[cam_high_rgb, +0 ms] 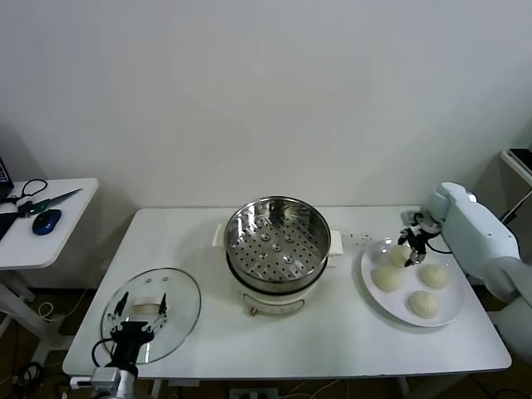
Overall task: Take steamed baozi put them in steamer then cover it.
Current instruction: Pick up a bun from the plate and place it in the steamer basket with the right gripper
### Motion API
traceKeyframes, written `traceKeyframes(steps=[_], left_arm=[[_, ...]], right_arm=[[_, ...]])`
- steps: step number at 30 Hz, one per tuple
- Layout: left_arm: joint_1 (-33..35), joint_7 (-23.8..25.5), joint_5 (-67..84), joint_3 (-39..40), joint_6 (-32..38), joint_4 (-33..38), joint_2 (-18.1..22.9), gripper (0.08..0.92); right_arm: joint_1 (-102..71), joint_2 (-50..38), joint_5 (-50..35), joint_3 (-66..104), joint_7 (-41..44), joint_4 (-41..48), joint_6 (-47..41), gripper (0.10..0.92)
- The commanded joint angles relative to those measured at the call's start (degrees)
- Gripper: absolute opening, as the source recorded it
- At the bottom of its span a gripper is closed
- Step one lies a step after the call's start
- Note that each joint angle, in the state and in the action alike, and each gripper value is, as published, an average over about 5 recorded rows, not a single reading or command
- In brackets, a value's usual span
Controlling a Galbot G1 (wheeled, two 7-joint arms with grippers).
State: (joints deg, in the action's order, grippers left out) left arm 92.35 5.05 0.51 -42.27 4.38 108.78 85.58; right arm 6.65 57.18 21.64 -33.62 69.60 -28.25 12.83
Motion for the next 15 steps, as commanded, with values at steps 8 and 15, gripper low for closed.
traceKeyframes(steps=[8,15], left_arm=[[0.7,-0.1,0.4,-0.1,0.1,0.7,-0.1,0.823],[0.8,-0.4,0.4,0.2,-0.2,1.1,-0.3,0.823]], right_arm=[[21.7,2.2,-13.6,-23.3,4.9,-10.9,9.9,0.679],[29.7,9.1,-14.7,-30.0,3.9,-22.1,16.2,0.679]])
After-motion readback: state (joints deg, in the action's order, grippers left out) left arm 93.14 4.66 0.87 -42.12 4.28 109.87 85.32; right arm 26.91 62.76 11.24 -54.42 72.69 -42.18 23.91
